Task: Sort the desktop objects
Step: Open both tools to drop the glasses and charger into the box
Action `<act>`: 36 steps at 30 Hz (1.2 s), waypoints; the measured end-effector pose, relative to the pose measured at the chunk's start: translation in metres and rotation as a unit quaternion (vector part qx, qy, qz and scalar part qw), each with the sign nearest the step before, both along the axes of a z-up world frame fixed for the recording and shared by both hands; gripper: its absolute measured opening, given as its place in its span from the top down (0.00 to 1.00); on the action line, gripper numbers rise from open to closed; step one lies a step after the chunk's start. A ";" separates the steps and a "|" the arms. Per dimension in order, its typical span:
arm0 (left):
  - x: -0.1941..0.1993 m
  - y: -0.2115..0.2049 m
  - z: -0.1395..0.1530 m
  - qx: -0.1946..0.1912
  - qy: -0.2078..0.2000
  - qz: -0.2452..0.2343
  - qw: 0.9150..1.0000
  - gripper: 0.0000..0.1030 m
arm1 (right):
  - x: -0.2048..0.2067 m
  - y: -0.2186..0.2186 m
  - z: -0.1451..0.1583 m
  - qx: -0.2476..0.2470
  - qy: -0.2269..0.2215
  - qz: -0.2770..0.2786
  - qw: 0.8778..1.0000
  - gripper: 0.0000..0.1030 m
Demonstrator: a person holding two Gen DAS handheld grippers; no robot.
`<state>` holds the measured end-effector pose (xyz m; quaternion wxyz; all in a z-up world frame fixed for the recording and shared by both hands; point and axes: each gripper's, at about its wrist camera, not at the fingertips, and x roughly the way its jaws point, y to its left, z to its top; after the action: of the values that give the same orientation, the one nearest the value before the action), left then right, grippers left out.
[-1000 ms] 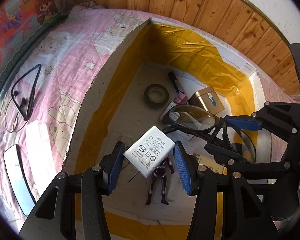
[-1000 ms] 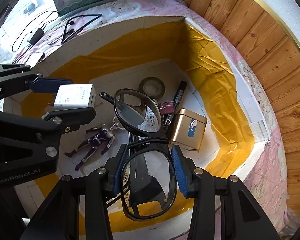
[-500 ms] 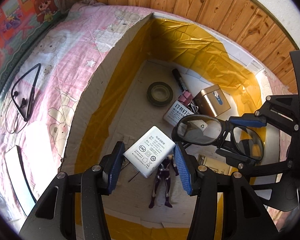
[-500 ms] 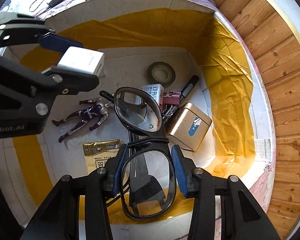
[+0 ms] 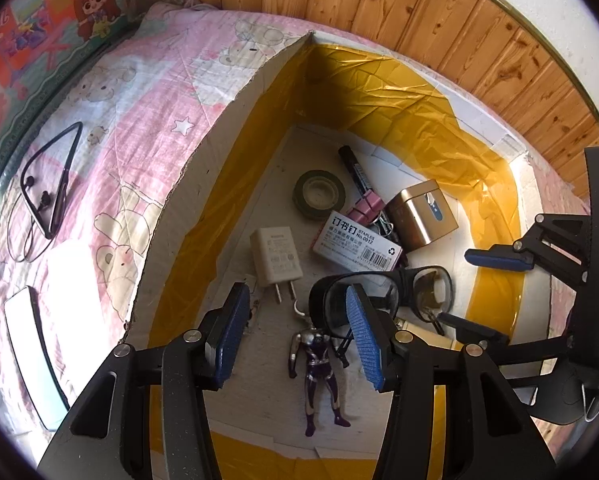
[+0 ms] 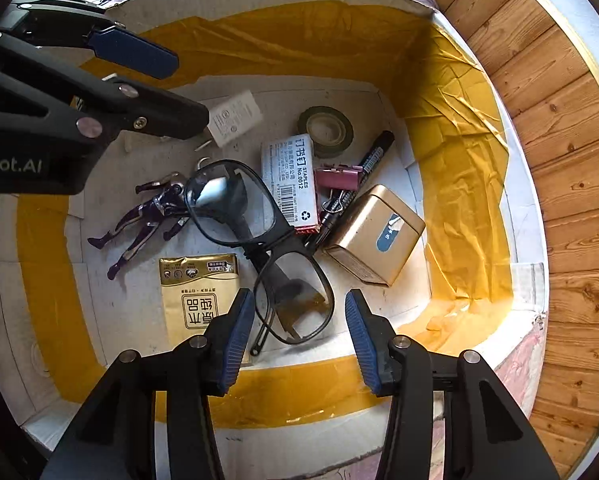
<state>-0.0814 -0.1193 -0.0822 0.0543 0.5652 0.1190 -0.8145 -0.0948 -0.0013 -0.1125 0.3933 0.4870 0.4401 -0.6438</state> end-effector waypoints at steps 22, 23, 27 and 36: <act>0.035 0.003 0.039 -0.003 0.052 0.021 0.998 0.48 | 0.073 0.017 0.054 -0.033 0.022 0.001 0.999 0.42; 0.037 0.003 0.041 0.000 0.055 0.021 0.998 0.48 | 0.074 0.019 0.054 -0.035 0.022 -0.001 0.999 0.42; 0.045 0.009 0.049 0.023 0.072 0.021 0.997 0.48 | 0.084 0.028 0.063 -0.043 0.025 -0.012 0.999 0.42; 0.074 0.030 0.078 -0.006 0.136 0.017 0.991 0.45 | 0.112 0.042 0.070 -0.043 0.030 -0.015 0.998 0.41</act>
<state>-0.0076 -0.0898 -0.0040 0.0550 0.4467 0.1302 -0.8835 0.0169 0.0408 -0.0423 0.3908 0.4562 0.4163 -0.6825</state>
